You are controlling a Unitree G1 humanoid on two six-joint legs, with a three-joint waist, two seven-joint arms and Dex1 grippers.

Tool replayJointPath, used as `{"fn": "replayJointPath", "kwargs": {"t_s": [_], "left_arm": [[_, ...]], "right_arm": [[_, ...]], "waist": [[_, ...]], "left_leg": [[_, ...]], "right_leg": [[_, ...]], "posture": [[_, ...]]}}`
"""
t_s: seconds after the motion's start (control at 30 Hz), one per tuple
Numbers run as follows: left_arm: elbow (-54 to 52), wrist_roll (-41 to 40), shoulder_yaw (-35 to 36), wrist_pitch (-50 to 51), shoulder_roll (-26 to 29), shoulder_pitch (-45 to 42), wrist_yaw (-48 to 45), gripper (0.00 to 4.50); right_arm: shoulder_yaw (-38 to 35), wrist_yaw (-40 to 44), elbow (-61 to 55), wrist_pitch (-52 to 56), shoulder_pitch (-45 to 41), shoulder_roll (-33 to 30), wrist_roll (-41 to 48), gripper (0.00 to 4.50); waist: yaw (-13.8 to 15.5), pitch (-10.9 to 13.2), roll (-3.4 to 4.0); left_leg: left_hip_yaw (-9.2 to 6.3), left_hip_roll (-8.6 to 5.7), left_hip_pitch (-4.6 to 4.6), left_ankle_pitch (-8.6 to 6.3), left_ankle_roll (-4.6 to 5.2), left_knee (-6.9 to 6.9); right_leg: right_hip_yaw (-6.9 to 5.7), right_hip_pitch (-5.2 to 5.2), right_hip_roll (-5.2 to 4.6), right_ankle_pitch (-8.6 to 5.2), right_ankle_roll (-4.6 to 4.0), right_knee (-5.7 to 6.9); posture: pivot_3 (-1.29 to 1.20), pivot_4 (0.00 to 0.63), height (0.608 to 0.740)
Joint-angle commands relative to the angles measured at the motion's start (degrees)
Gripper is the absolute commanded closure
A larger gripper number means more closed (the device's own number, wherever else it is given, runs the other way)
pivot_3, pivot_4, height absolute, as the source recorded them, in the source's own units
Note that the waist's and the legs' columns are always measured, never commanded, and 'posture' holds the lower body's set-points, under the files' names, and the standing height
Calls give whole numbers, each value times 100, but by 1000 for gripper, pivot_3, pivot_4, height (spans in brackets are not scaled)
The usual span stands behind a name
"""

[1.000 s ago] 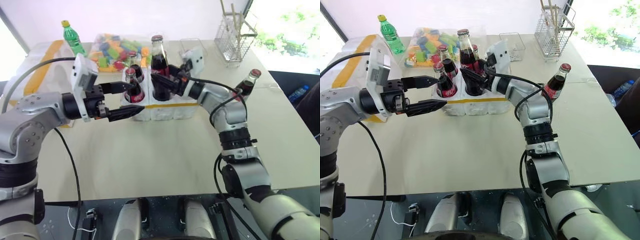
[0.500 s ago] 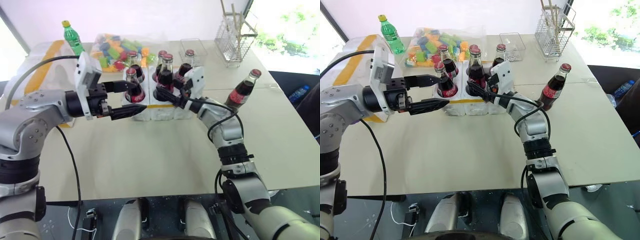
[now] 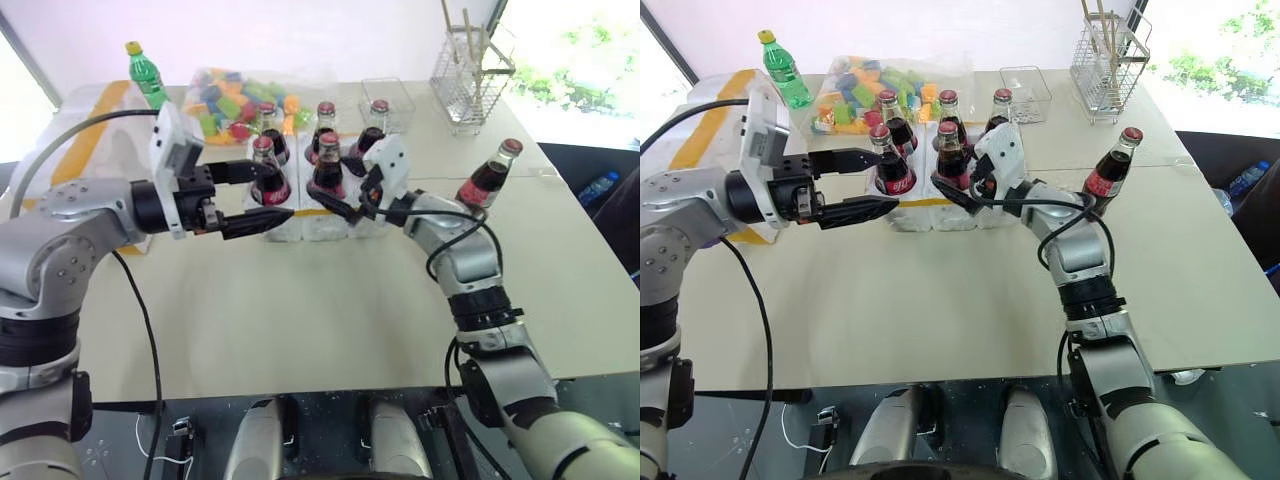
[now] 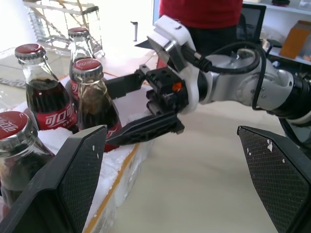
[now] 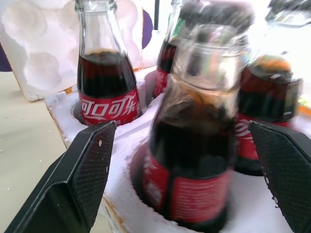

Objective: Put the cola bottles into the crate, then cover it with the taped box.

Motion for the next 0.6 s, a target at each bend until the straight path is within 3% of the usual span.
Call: {"fn": "replayJointPath", "kwargs": {"t_s": [0.03,0.23,0.43,0.6], "left_arm": [[-104,-31,2,-61,-23,-58,-47,0],[27,-3,-90,-76,-131,-139,-159,0],[219,131,-386,-201,-394,-302,-274,0],[297,145,-543,-196,-556,-511,-407,0]], "right_arm": [[-590,53,-1025,536,54,-515,465,64],[-1543,-302,-2640,1791,1197,-1523,949,64],[-2812,-1381,-3940,2500,2951,-1300,1170,64],[-3286,-2079,-3707,2238,3393,-989,996,64]], "waist": [[14,0,0],[59,-1,-2],[138,-1,-2],[141,-1,-2]], "left_leg": [[0,0,0,0,0,0],[-1,-1,-1,-2,3,2],[0,-1,-1,-3,4,3],[-1,0,-1,-12,19,8]], "right_leg": [[0,0,-1,0,0,0],[-2,2,-4,0,1,-12],[-1,1,-2,0,0,-11],[0,3,-4,0,0,-13]], "posture": [[0,150,736],[0,150,736],[0,150,736],[0,150,736]]}}
